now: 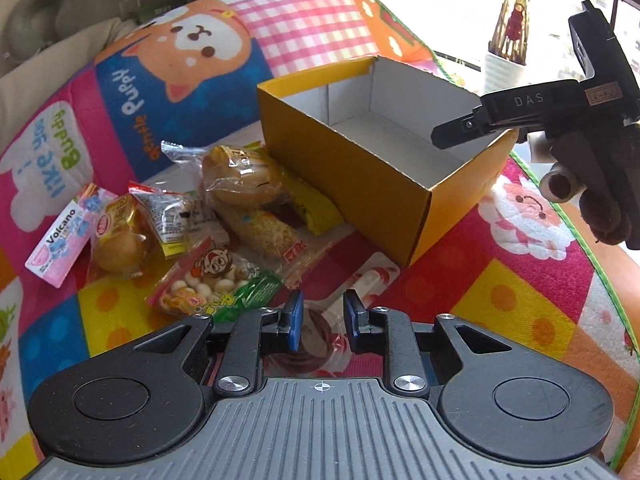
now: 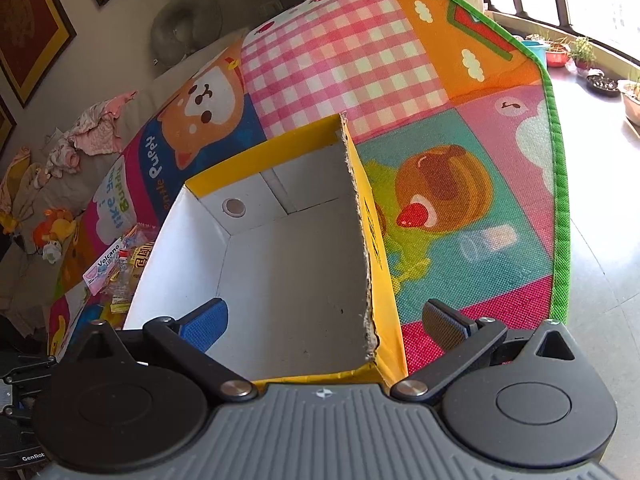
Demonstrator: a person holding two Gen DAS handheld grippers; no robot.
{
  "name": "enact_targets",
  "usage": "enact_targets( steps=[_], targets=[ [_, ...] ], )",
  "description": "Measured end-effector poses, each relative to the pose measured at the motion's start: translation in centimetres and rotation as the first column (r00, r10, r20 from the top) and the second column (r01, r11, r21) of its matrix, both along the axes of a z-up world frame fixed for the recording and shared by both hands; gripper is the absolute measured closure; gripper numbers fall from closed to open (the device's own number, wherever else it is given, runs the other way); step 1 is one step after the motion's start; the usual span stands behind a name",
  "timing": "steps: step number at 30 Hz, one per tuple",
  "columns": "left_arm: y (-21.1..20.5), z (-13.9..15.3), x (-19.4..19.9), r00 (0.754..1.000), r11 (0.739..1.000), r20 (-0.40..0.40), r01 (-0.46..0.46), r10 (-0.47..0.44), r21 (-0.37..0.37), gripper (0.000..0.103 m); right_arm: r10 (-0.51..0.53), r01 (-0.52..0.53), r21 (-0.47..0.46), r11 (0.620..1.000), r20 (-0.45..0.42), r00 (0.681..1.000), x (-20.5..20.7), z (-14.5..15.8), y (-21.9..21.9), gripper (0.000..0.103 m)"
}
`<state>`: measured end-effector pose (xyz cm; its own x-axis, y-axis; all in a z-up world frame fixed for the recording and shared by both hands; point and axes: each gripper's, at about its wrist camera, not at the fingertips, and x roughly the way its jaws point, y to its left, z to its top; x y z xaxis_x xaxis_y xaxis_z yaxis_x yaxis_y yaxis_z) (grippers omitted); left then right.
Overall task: Organize objects
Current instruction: 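Move the right tool to the yellow box and grip its side wall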
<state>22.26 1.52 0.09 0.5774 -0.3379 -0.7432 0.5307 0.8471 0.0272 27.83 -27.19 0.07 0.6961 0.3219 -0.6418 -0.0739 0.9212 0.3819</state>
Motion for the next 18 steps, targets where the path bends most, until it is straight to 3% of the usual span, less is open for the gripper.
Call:
enact_targets(
  steps=[6,9,11,13,16,18],
  targets=[
    [0.2,0.7,-0.3,1.0,0.998,0.025,-0.018,0.02,-0.055,0.078,-0.001,0.011,-0.158,0.987,0.063,0.998,-0.1,1.8,0.4,0.0],
    [0.6,0.8,-0.7,0.999,0.995,0.024,-0.045,0.048,-0.091,0.078,0.076,-0.041,-0.305,0.951,0.104,0.992,0.1,3.2,2.0,0.0],
    [0.8,0.7,-1.2,0.998,0.992,0.019,-0.06,0.062,-0.11,0.078,0.121,-0.083,-0.34,0.937,0.092,0.988,-0.4,3.7,2.7,0.0],
    [1.2,0.7,-1.7,0.998,0.989,0.016,-0.065,0.068,-0.133,0.078,0.125,-0.096,-0.296,0.95,0.083,0.989,-1.9,3.9,2.5,0.0],
    [1.3,0.7,-1.9,0.998,0.984,0.002,-0.066,0.068,-0.166,0.078,0.06,-0.044,-0.125,0.991,0.13,0.99,-5.6,3.9,0.1,0.0],
    [1.2,0.7,-1.8,0.997,0.981,0.005,-0.07,0.072,-0.182,0.078,0.051,-0.047,-0.032,0.998,0.13,0.99,-7.5,3.3,-0.9,0.0]
  ],
)
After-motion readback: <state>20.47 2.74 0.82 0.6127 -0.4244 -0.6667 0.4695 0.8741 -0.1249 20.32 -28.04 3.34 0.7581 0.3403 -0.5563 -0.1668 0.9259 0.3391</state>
